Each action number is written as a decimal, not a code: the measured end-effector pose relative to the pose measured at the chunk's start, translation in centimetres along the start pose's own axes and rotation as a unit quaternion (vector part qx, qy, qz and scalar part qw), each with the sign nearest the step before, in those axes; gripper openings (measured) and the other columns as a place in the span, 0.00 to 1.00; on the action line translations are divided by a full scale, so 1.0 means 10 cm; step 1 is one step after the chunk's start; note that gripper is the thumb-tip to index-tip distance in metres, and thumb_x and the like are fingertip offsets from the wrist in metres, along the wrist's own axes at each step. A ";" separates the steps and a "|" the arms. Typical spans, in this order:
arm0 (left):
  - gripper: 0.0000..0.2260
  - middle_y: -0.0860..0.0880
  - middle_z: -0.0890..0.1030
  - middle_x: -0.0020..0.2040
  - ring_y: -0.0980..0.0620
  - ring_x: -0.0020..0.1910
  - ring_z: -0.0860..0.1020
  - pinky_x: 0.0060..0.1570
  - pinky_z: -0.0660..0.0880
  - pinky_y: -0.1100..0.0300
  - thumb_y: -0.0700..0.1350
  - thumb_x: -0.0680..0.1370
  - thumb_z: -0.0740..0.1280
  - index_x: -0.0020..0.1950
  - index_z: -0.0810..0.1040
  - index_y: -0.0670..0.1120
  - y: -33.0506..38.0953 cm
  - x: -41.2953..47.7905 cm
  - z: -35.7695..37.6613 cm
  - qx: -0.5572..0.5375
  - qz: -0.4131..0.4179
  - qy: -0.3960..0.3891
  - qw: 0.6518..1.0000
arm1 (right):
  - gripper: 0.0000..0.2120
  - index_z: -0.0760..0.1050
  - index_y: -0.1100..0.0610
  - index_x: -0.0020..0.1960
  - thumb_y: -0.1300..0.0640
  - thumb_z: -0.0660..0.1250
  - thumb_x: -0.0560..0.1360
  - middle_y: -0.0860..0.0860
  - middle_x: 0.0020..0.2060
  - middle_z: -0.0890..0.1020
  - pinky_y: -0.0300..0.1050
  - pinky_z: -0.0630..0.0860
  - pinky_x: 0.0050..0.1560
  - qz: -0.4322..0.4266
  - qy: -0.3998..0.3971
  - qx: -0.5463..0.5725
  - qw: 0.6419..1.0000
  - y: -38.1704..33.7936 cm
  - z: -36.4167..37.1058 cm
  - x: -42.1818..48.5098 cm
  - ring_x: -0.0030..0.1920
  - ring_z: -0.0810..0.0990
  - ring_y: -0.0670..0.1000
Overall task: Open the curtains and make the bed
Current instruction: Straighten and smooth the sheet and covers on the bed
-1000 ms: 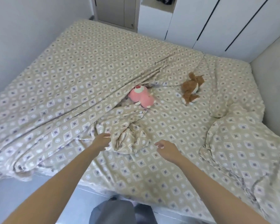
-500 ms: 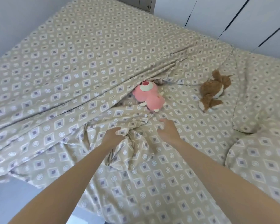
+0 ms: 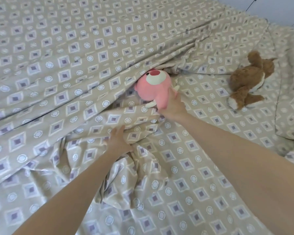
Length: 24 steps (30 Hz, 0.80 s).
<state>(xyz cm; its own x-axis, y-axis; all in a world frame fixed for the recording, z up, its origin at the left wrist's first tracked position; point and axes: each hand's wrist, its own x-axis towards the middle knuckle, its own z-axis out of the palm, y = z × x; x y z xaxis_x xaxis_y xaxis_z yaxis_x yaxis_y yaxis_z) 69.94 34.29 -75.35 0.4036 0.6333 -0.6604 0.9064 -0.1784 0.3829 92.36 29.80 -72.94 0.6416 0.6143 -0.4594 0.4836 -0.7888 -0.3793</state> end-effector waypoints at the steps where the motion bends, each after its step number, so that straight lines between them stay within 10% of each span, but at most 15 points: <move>1: 0.43 0.45 0.56 0.76 0.45 0.74 0.59 0.71 0.55 0.45 0.47 0.68 0.75 0.77 0.54 0.51 -0.02 0.02 0.02 0.028 0.007 0.007 1.000 | 0.47 0.42 0.47 0.77 0.54 0.71 0.70 0.59 0.73 0.53 0.56 0.68 0.64 0.010 0.011 -0.006 1.000 0.03 0.02 0.02 0.69 0.64 0.64; 8: 0.28 0.39 0.58 0.70 0.36 0.63 0.70 0.60 0.69 0.50 0.38 0.74 0.65 0.72 0.60 0.42 0.01 -0.01 0.09 0.091 0.005 0.024 0.996 | 0.30 0.55 0.62 0.73 0.53 0.61 0.77 0.61 0.57 0.76 0.52 0.74 0.53 -0.011 0.107 -0.060 0.992 0.18 0.02 -0.02 0.58 0.74 0.63; 12: 0.15 0.37 0.72 0.62 0.37 0.55 0.77 0.53 0.74 0.51 0.37 0.78 0.57 0.64 0.71 0.39 0.15 -0.15 0.01 0.098 0.024 0.050 0.994 | 0.27 0.55 0.58 0.74 0.54 0.59 0.77 0.59 0.56 0.77 0.52 0.76 0.51 0.099 0.057 0.141 0.983 0.27 -0.15 -0.25 0.55 0.77 0.62; 18: 0.12 0.39 0.81 0.48 0.39 0.46 0.81 0.45 0.78 0.52 0.35 0.77 0.54 0.54 0.75 0.39 0.53 -0.56 -0.25 0.074 0.029 0.056 0.995 | 0.22 0.61 0.60 0.69 0.55 0.60 0.77 0.56 0.51 0.72 0.58 0.80 0.52 0.286 0.038 0.457 0.842 0.59 -0.74 -0.85 0.38 0.76 0.54; 24: 0.12 0.39 0.78 0.55 0.40 0.55 0.77 0.48 0.72 0.55 0.36 0.79 0.55 0.59 0.73 0.36 1.06 -1.06 -0.51 0.087 0.043 0.054 0.994 | 0.18 0.67 0.59 0.66 0.55 0.61 0.78 0.57 0.54 0.76 0.48 0.80 0.43 0.369 0.103 0.625 0.680 1.06 -1.72 -1.43 0.42 0.77 0.55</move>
<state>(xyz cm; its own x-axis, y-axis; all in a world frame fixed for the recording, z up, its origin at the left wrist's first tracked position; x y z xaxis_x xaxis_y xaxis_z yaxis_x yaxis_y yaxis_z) 74.66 29.55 -61.04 0.4725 0.6862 -0.5531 0.8812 -0.3563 0.3107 98.59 12.34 -56.55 0.5669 -0.0560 -0.8219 -0.8169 -0.1668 -0.5521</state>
